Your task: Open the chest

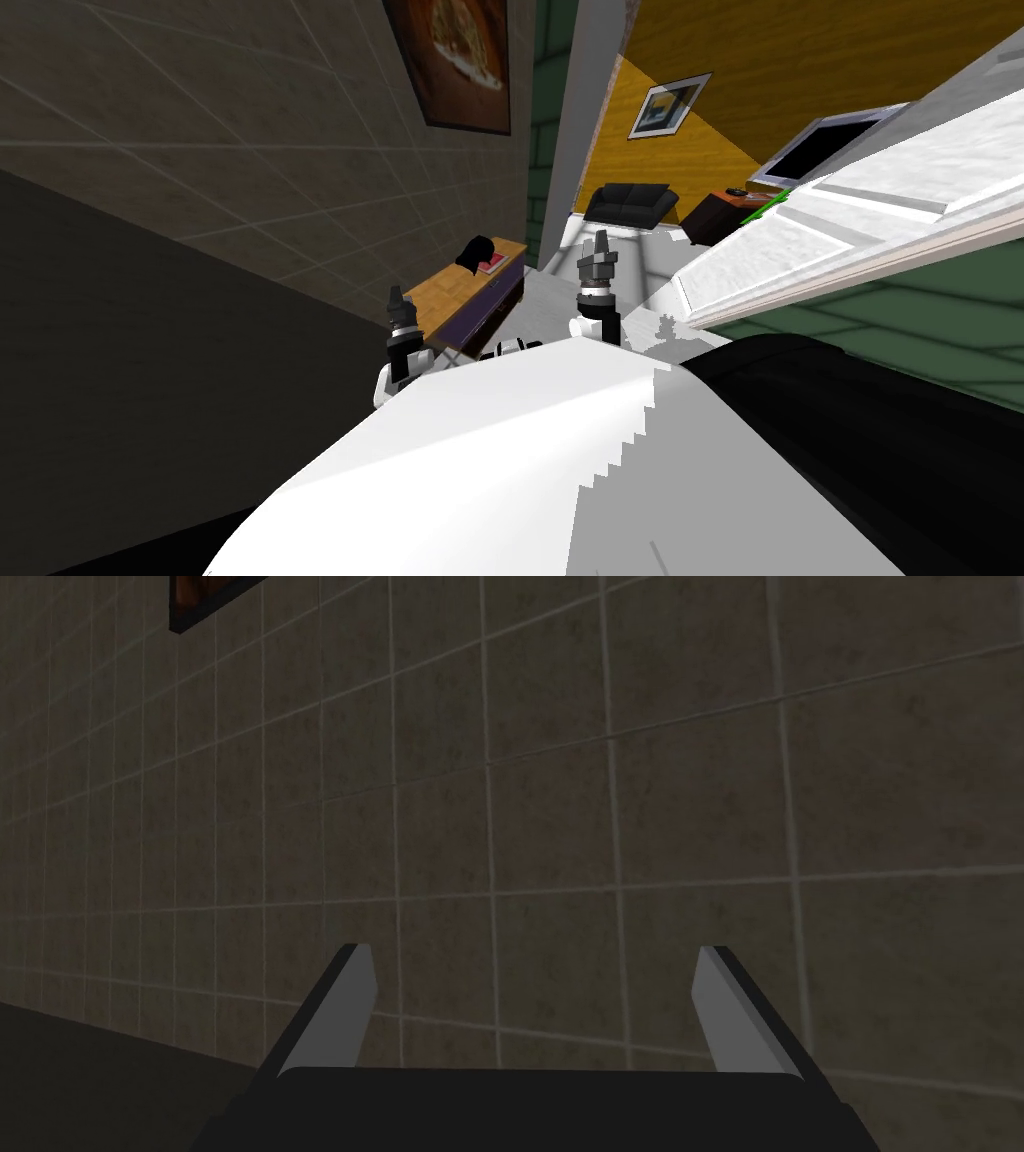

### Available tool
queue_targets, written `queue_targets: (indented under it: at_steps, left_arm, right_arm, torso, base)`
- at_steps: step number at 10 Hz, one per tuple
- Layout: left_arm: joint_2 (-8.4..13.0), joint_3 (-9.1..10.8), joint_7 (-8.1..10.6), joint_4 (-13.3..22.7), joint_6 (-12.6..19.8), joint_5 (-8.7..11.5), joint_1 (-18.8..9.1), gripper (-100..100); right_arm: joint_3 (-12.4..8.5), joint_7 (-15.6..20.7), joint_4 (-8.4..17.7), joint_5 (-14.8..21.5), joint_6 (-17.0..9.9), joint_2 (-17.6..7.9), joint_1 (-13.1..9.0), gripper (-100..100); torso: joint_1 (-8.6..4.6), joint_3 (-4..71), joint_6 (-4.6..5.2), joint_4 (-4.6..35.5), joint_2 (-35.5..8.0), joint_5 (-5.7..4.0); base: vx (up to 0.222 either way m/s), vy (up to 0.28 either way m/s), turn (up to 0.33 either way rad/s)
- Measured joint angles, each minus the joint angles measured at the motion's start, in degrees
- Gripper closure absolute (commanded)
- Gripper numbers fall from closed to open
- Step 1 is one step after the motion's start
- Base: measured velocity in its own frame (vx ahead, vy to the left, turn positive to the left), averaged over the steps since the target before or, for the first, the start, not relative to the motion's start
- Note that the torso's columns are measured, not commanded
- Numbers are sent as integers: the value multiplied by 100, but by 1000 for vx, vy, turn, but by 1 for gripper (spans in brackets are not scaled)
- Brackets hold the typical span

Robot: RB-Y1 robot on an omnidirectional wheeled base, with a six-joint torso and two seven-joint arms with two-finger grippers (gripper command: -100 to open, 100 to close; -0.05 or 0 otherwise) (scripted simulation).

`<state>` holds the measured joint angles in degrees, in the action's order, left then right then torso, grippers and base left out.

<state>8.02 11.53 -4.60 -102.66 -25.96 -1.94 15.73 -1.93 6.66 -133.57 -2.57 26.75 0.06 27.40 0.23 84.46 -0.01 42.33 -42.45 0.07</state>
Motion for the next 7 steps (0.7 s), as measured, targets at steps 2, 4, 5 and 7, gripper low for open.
queue_targets:
  at_steps: [2,4,5,7]
  left_arm:
    - [18,100,11,313,32,26,-196,-100]
    - [32,178,22,592,77,47,-350,-100]
    - [28,218,27,718,98,58,-411,-100]
    - [40,296,33,985,123,79,-580,-100]
  right_arm:
    - [0,0,0,0,0,0,0,0]
    - [0,0,0,0,0,-1,0,0]
    - [0,0,0,0,0,0,0,0]
    - [0,0,0,0,0,0,0,0]
  torso:
    - [-12,10,2,-4,16,-6]
    - [-11,11,2,-5,16,-4]
    - [-23,11,1,-5,18,-6]
    - [-29,12,1,-5,20,-8]
  base:
    - [78,-161,80]
    - [67,-142,70]
    - [46,-122,60]
    - [59,-146,81]
